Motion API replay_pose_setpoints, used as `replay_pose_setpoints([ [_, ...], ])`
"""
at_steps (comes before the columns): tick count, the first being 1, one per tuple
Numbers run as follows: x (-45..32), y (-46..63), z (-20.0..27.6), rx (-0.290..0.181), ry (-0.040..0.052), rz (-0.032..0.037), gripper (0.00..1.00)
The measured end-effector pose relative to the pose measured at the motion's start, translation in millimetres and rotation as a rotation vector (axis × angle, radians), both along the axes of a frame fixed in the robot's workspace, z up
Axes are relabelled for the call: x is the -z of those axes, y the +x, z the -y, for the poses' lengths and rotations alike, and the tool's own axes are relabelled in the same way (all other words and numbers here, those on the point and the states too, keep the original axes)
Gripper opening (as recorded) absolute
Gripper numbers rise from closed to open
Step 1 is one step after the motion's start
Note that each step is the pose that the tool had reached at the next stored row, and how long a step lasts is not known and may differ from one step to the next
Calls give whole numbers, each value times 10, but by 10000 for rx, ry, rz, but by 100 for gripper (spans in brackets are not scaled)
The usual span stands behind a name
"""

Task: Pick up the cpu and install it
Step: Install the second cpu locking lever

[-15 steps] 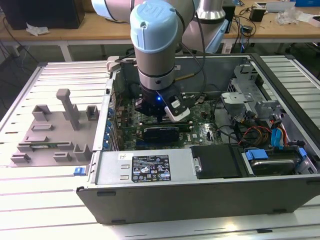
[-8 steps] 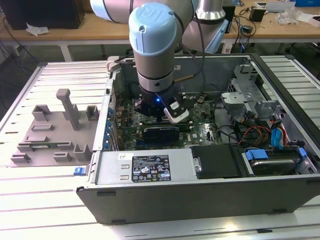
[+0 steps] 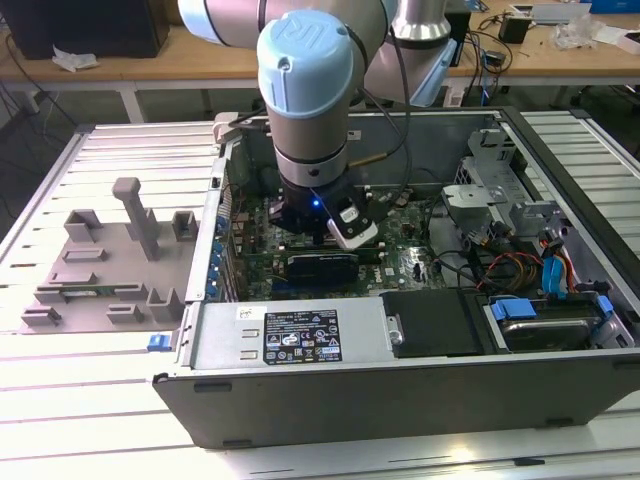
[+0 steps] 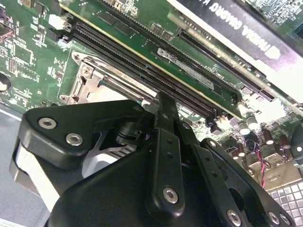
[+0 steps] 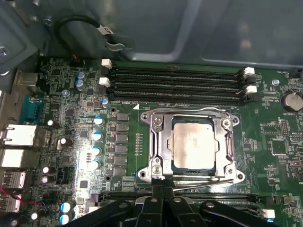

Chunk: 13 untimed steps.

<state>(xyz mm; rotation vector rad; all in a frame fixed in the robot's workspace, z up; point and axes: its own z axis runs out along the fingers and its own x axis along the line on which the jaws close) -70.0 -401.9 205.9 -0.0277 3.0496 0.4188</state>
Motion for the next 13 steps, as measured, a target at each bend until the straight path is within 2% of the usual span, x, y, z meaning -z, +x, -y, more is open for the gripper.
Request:
replay_pose_setpoints([
  [4,8,-23,14,32,116,0,11],
  [5,26,-57,14,96,153,1,11],
  [6,51,-100,11,232,156,1,11],
  [13,69,-160,-14,449,203,21,11],
])
